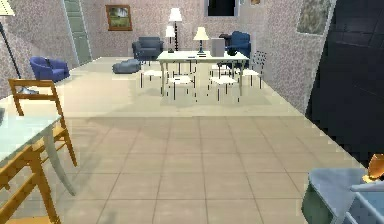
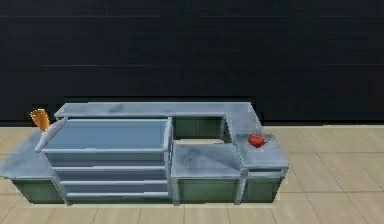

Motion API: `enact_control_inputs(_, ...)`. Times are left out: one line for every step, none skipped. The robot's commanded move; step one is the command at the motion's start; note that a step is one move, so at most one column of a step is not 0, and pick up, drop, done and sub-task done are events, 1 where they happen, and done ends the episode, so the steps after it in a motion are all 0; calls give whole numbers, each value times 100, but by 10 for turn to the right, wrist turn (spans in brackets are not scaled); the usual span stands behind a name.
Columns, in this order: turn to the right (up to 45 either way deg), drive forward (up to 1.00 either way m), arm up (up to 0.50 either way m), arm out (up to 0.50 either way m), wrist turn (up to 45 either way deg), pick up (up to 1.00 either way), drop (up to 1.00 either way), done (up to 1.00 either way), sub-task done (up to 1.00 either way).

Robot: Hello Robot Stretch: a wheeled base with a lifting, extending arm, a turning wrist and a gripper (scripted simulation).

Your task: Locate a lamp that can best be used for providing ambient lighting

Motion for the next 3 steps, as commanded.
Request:
enact_control_inputs(0,90,0,0,0,0,0,0,0)
enact_control_inputs(-360,0,0,0,0,0,0,0,0)
enact_control_inputs(0,100,0,0,0,0,0,0,0)
